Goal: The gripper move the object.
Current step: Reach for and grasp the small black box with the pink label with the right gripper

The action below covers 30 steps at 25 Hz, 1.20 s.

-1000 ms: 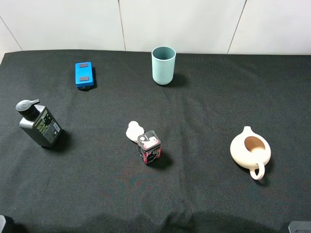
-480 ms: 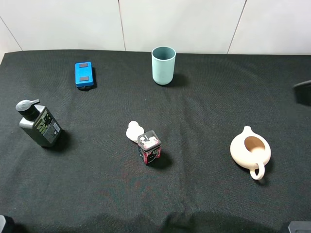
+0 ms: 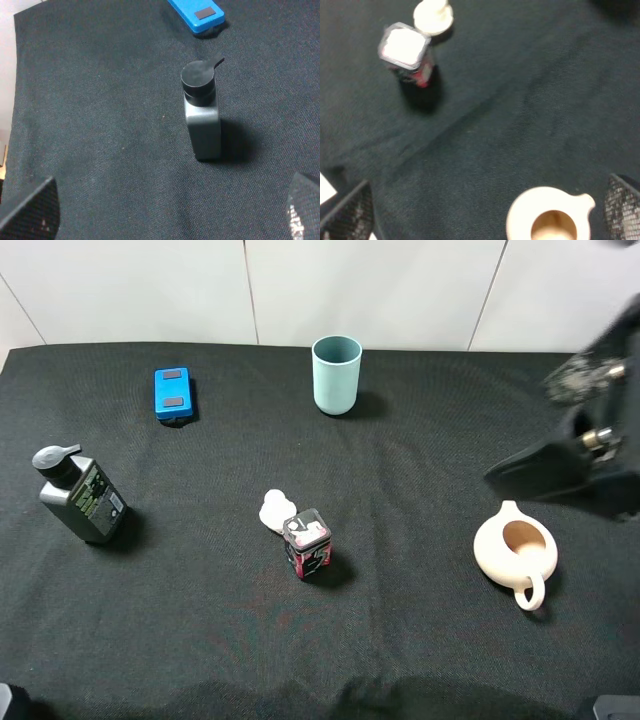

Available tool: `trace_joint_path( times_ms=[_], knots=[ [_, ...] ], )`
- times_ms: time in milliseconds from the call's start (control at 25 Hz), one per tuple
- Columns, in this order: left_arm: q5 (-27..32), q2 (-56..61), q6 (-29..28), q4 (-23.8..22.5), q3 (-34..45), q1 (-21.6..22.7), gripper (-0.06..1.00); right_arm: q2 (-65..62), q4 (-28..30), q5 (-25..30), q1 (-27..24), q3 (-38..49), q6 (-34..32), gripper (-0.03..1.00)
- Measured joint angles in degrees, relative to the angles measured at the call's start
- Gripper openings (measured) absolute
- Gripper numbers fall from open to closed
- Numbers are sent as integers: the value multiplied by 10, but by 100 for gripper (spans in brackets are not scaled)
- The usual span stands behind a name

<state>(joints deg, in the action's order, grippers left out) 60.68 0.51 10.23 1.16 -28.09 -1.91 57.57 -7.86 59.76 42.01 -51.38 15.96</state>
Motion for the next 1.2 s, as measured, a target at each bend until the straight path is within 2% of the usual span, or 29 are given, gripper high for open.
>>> trace_joint_path(
  times_ms=[280,680,880,1200],
  knots=[
    [0,0,0,0,0,0,96,100,5,-15,75,-30,2,69],
    [0,0,0,0,0,0,96,241,32,-21,156,-96,4,69],
    [0,0,0,0,0,0,96,307,33,-40,178,-122,4,69],
    [0,0,0,0,0,0,96,382,28,-97,183,-124,4,69]
  ],
)
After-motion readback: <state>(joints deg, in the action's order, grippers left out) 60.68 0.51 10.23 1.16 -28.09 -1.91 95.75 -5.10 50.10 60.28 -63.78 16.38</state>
